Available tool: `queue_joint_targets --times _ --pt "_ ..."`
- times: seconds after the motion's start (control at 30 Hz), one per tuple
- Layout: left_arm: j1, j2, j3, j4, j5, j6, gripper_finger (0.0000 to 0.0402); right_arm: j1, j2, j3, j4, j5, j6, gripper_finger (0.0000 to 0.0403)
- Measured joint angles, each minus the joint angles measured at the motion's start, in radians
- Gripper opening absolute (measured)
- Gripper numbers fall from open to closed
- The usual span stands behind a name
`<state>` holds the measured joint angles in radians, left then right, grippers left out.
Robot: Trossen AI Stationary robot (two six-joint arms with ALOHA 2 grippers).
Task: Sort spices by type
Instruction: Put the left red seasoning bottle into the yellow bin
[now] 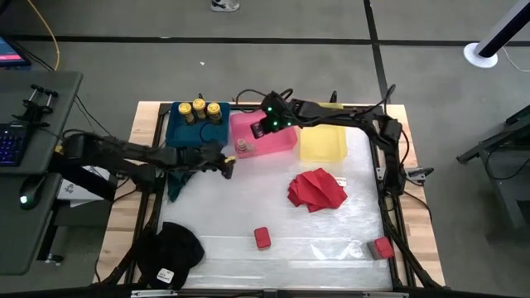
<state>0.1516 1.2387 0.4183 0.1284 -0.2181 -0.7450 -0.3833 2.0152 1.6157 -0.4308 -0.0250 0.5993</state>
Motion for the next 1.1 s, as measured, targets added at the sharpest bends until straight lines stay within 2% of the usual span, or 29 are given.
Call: queue_joint_targets --times 0.23,0.33,0.5,0.67,0.83,0.97,1.1 --pt "-0.153 -0.286 0.000 -0.143 0.026 0.093 0.0000 0.012 -0.098 0.000 -0.067 -0.014 -0.080 0.0000" --pt "-0.236 -0.357 0.000 -0.162 0.003 0.105 0.0000 0.042 -0.150 0.000 -0.125 -0.020 -0.117 0.0000" --pt "-0.325 -0.366 0.000 -0.207 -0.045 0.112 0.0000 0.124 -0.218 0.000 -0.235 -0.019 -0.136 0.0000" --pt "-0.364 -0.333 0.000 -0.239 -0.024 0.209 0.0000 0.270 -0.235 0.000 -0.323 -0.018 -0.094 0.0000" --pt "-0.376 -0.327 0.000 -0.247 0.052 0.356 0.0000 0.433 -0.224 -0.002 -0.317 0.031 0.113 0.0000" --pt "-0.376 -0.326 0.000 -0.227 0.076 0.486 0.0000 0.544 -0.219 -0.011 -0.296 0.098 0.352 0.0001" --pt "-0.375 -0.326 0.000 -0.185 0.077 0.602 0.0000 0.635 -0.220 -0.011 -0.294 0.156 0.560 0.0023"
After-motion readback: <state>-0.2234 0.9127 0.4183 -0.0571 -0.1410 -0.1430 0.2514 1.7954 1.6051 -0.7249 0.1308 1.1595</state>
